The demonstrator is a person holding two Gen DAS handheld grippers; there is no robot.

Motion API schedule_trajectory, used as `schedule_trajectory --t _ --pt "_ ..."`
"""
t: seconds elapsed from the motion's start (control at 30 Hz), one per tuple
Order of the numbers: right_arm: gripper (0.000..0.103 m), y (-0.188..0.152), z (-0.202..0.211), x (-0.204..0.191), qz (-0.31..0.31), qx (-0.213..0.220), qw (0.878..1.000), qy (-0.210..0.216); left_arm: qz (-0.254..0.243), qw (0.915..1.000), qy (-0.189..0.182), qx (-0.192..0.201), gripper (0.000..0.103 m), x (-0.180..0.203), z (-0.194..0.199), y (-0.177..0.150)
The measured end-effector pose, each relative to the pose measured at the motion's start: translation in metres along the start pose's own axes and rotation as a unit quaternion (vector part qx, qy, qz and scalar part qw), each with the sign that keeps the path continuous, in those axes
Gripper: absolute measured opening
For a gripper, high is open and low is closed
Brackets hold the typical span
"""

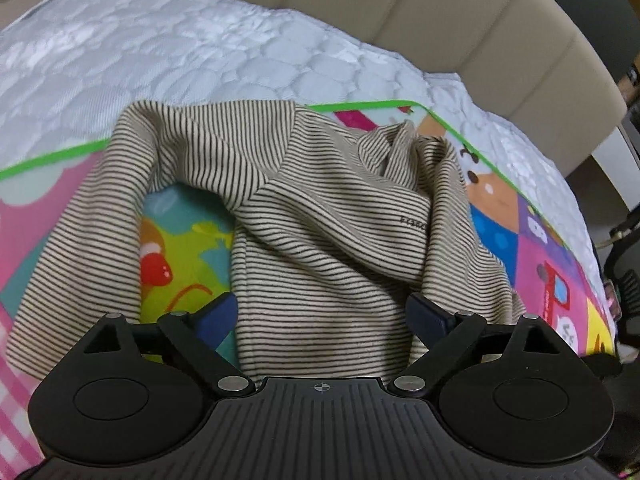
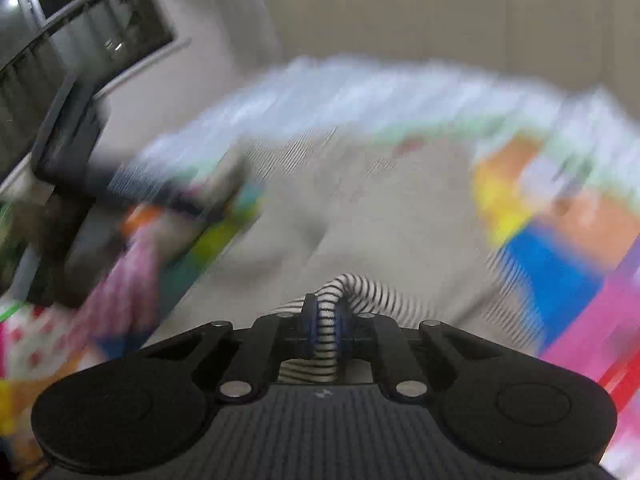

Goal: Fold clothes

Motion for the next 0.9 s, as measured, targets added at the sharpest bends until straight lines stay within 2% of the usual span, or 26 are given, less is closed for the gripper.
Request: schedule_trajectory --t 0.13,0.2,0.23,0.33,0.43,0.5,0.53,0.57,0.63,0.73,0.83,0.9 --pt "0.007 0.044 0.033 0.068 -0.052 0.074 0.991 -0.101 0.006 1.0 0.0 0.007 0.096 -0.002 0.002 0.003" --pt "0.007 0.057 0.043 0.107 -0.092 0.098 0.98 -0.148 0.009 0.9999 0.0 0.004 0.096 -0.004 -0.001 0.003" --pt "0.007 0.057 0.043 0.124 -0.111 0.098 0.977 -0.157 0.011 0.9999 0.0 0.002 0.096 -0.005 -0.003 0.003" --pt "0.007 0.055 0.041 0.172 -0.166 0.094 0.965 -0.179 0.011 0.9999 0.003 -0.005 0.096 -0.007 -0.008 0.004" --pt "0.009 0.039 0.022 0.207 -0.24 0.046 0.958 -0.151 0.01 0.9999 0.008 -0.009 0.096 -0.008 -0.012 0.006" --pt "0.012 0.02 0.012 0.221 -0.29 0.023 0.947 -0.139 0.009 0.9999 0.01 -0.01 0.096 -0.007 -0.015 0.009" --pt "0.022 0.011 0.011 0.227 -0.302 0.019 0.944 -0.135 0.007 0.9999 0.011 -0.008 0.096 -0.008 -0.016 0.01" --pt "0.037 0.001 0.011 0.226 -0.305 0.017 0.942 -0.138 0.006 0.9999 0.012 -0.006 0.097 -0.008 -0.016 0.01" --pt "0.053 -0.015 0.014 0.215 -0.28 0.012 0.948 -0.148 0.002 0.9999 0.015 -0.001 0.097 -0.008 -0.017 0.011" --pt "0.054 -0.033 0.022 0.187 -0.225 0.012 0.961 -0.161 -0.011 0.9995 0.028 0.012 0.097 -0.009 -0.017 0.014" --pt "0.054 -0.033 0.036 0.155 -0.154 0.043 0.969 -0.188 -0.042 0.9948 0.076 0.053 0.097 -0.008 -0.011 0.025" --pt "0.054 -0.018 0.042 0.129 -0.095 0.073 0.971 -0.207 -0.066 0.9869 0.115 0.092 0.097 -0.006 -0.005 0.035"
Point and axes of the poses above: each gripper's, at about its wrist camera, not at the fingertips, and z roughly against the way its jaws point, x to its right, y to its top, the point moved 2 cm from there along -z, roughly the way its jaws point, and after that the axes turned 15 degrees about -x, right-handed, at the moved point
